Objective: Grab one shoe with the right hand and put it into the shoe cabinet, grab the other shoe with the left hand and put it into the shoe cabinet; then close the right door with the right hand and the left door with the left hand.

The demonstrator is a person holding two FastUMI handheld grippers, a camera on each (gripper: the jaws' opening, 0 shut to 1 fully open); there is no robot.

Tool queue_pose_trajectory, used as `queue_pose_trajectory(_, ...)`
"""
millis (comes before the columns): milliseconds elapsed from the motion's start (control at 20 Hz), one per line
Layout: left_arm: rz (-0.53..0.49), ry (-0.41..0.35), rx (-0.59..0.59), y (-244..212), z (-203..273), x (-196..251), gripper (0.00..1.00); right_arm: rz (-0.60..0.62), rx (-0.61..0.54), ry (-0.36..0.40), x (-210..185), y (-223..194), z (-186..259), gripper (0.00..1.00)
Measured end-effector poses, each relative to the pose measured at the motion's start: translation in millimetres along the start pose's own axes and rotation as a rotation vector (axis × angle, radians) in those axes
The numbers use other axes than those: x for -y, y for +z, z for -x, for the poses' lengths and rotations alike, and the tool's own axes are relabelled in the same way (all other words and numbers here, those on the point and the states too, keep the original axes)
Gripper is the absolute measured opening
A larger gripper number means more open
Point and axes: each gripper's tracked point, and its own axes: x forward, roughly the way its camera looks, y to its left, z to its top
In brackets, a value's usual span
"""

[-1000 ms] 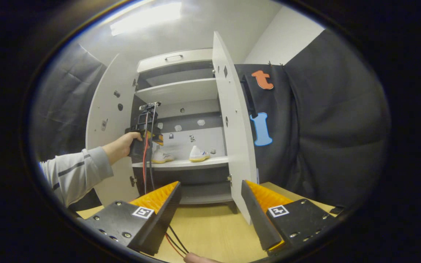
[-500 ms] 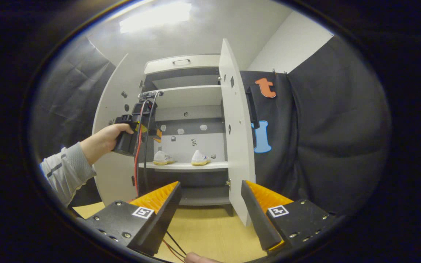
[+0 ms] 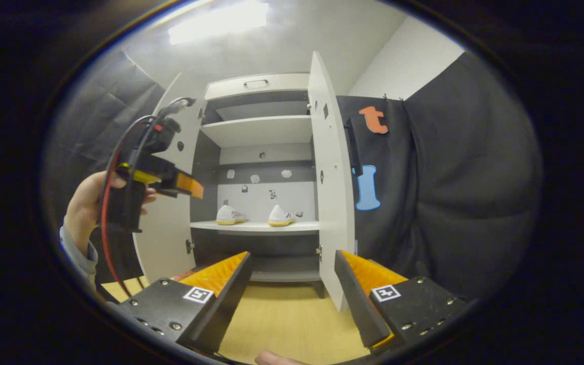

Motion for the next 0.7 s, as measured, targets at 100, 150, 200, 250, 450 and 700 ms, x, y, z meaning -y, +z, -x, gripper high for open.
queue_pose_trajectory(100,0.011,-0.003,0.035,-3.9,32.2,-7.0,0.99,0.009,-0.008,-0.006,14.8,9.2,-2.6,0.98)
queue_pose_trajectory(150,0.023,0.003,0.038,-11.6,45.9,-12.5,0.98,0.018,-0.005,-0.018,25.1,17.9,-4.2,0.98)
queue_pose_trajectory(200,0.019,0.006,0.051,-16.0,62.1,-18.2,0.98,0.032,0.002,-0.030,35.5,27.4,-4.6,0.98)
queue_pose_trajectory(250,0.009,-0.010,0.059,-19.8,75.4,-18.0,0.99,0.045,0.010,-0.044,46.1,37.1,-4.3,0.97)
queue_pose_trajectory(450,0.001,0.004,0.127,-15.7,121.1,-28.7,0.98,0.088,0.016,-0.069,87.5,75.8,-5.9,0.98)
queue_pose_trajectory(700,0.035,-0.036,0.162,-18.1,162.9,-29.3,0.98,0.121,-0.023,-0.067,136.6,114.6,-25.5,0.98)
